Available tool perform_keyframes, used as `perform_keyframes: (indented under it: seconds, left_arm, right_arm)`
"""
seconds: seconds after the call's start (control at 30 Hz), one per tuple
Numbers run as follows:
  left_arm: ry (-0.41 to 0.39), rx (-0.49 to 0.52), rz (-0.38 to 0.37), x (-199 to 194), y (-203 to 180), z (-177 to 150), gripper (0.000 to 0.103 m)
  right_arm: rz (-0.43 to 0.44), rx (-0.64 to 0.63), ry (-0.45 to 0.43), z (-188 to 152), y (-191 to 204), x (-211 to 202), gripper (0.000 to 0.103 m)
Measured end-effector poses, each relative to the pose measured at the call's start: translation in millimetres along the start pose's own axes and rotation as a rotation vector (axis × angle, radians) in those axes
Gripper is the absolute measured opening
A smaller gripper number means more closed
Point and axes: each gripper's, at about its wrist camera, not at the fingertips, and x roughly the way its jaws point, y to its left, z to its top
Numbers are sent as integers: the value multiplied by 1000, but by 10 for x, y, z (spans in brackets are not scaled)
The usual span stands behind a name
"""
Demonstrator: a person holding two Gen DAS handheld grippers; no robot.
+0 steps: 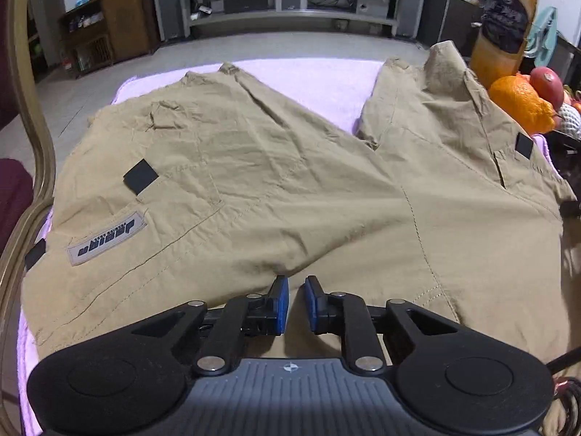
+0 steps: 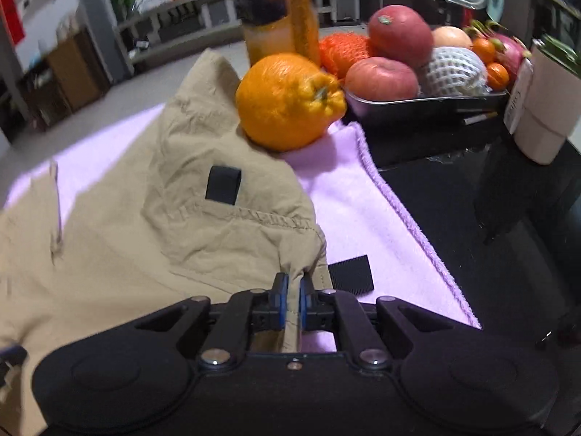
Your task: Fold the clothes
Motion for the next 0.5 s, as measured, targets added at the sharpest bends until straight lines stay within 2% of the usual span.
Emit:
perform_keyframes:
  seconds: [0.07,0.13,0.17,0.2,0.23,0.3,0.33,0.37,0.43,0.47,0.5]
  left_arm:
    - [-22,-1,13,-140,26,-19,18]
    - [-46,-2,27,-285,53,-39,18]
    - [-70,2,18,-400,53,-52,18]
    - [-98,8,-1,-525,49,-66,18]
    - [-126,14,-21,-652,45,-80,18]
    - [-176,10,-80,-842,2,-115,18]
    - [-187,-4,-119,-884,-23,-126,18]
    - [-180,-31,-161,-882,-37,-143,18]
    - [-146,-93,-223,-822,-57,-188,18]
    - [-118,-117,-232,-739,-56,-216,17]
    - [-90,-140,-239,-653,-55,-244,17]
  right_arm:
    - [-19,-6,-5,-3,14,-35,20]
    - [15,59,-52,6,-48,-248,26]
    - [41,95,-78,11,-84,-369,34]
    - [87,131,-108,0,-128,-508,38]
    - [169,166,-127,-33,-159,-629,44]
    - [366,231,-140,-115,-184,-813,44]
    - [483,276,-110,-161,-171,-828,44]
    - [615,333,-47,-210,-137,-776,44]
    - [806,418,104,-331,39,-584,43]
    - [844,436,171,-395,146,-478,43]
    - [844,438,227,-459,257,-375,43]
